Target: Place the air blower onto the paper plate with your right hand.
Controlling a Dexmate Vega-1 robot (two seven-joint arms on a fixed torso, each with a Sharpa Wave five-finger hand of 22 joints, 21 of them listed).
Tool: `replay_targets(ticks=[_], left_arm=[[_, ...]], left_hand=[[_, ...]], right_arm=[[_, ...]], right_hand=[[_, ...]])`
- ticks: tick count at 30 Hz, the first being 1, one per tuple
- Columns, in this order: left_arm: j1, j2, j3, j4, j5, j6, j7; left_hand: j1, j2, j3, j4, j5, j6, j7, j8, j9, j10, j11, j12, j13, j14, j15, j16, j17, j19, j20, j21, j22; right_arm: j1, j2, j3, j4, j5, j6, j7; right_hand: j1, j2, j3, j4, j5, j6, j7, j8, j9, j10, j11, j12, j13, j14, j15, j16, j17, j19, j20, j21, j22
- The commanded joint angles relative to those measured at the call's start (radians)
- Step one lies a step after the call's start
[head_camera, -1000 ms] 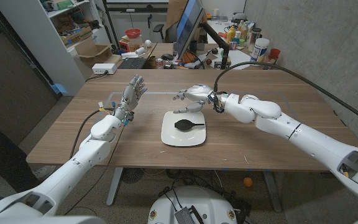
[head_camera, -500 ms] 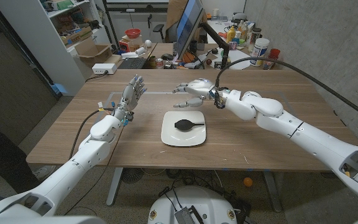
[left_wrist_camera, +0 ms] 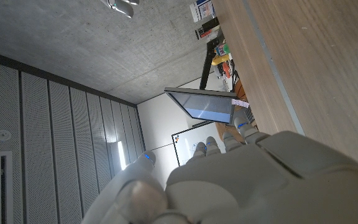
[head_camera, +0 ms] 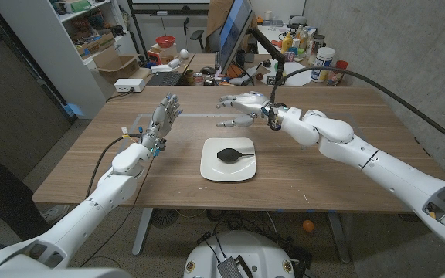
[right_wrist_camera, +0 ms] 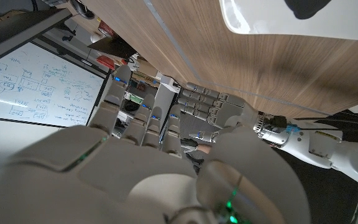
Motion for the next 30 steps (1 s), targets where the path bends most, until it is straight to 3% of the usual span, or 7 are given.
replay_targets(ticks=[1,13,18,30], left_arm=[[0.006,0.004,-0.005,-0.003,-0.006,-0.006,-0.004],[0.001,0.009,-0.007,0.003,-0.012,-0.010,-0.024],[0.003,0.012,-0.010,0.008,-0.017,-0.013,-0.032],[0.010,0.020,-0.019,0.012,-0.029,-0.022,-0.050]], left_hand=[[0.006,0.100,-0.005,-0.001,0.007,-0.040,0.003,0.001,0.005,-0.052,0.005,0.002,0.005,-0.042,0.006,0.003,0.002,0.002,-0.002,-0.004,0.003],[0.006,0.100,-0.005,-0.001,0.007,-0.040,0.001,0.001,0.005,-0.053,0.003,0.002,0.005,-0.042,0.006,0.003,0.002,0.002,-0.003,-0.005,0.003],[0.006,0.100,-0.005,-0.001,0.007,-0.040,0.002,0.001,0.005,-0.053,0.004,0.002,0.005,-0.042,0.006,0.003,0.002,0.002,-0.003,-0.005,0.003],[0.006,0.100,-0.005,-0.001,0.007,-0.040,0.001,0.001,0.005,-0.052,0.003,0.002,0.005,-0.042,0.007,0.003,0.002,0.003,-0.004,-0.006,0.003]], right_arm=[[0.015,0.012,0.007,0.011,0.020,-0.055,0.021],[0.019,0.016,0.025,0.010,0.067,-0.105,0.014],[0.021,0.016,0.027,0.002,0.069,-0.131,0.014],[0.010,0.011,0.053,-0.024,0.130,-0.167,0.005]], right_hand=[[-0.005,0.003,-0.012,0.001,0.009,-0.011,-0.003,-0.007,-0.003,-0.017,0.001,-0.020,-0.011,-0.041,0.011,-0.003,-0.014,-0.032,0.000,-0.030,0.000],[-0.017,0.005,-0.024,0.003,0.009,-0.053,-0.004,-0.020,-0.008,-0.051,-0.002,-0.047,-0.030,-0.086,0.019,0.002,-0.041,-0.073,0.000,-0.077,0.000],[-0.018,0.008,-0.026,0.003,0.010,-0.077,-0.002,-0.027,-0.010,-0.061,-0.003,-0.053,-0.035,-0.094,0.021,0.004,-0.050,-0.078,0.000,-0.088,0.001],[-0.016,0.019,-0.030,-0.001,0.010,-0.179,-0.027,-0.043,-0.019,-0.076,-0.005,-0.060,-0.051,-0.104,0.026,0.011,-0.077,-0.074,-0.001,-0.117,0.002]])
